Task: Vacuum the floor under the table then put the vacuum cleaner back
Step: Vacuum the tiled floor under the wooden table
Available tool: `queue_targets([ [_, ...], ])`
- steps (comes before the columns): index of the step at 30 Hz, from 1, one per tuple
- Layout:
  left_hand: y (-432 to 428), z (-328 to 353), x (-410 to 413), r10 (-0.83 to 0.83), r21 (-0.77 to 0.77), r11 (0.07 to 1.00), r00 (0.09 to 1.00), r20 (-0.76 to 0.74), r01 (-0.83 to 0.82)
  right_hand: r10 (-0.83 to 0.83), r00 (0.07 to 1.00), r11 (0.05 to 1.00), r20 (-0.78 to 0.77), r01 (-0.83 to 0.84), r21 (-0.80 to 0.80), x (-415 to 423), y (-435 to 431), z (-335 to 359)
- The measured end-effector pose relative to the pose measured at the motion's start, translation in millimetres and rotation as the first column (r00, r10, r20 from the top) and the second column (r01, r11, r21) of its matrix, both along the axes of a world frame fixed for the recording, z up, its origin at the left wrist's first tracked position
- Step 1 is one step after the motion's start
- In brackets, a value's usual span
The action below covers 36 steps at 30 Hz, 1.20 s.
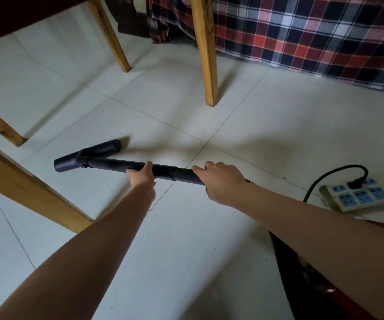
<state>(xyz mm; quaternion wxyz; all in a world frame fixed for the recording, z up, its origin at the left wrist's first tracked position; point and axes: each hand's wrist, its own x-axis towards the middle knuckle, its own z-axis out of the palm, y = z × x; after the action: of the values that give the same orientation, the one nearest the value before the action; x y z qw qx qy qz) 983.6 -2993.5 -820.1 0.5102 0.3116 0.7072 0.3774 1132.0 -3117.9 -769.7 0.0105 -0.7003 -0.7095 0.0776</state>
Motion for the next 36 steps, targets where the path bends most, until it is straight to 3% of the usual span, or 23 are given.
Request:
queue_targets([
  [21,18.0,6.9,56.0,-0.309,0.059,0.949,0.951,0.001,0.309,-0.228,0.971,0.972,-0.079,0.221,-0.082,2.8,-12.4,-13.3],
  [36,13.7,13.4,89.8,-0.424,0.076,0.905,0.900,0.104,0.418,-0.424,0.905,0.901,0.020,0.424,-0.093,8.5,-18.7,-5.7],
])
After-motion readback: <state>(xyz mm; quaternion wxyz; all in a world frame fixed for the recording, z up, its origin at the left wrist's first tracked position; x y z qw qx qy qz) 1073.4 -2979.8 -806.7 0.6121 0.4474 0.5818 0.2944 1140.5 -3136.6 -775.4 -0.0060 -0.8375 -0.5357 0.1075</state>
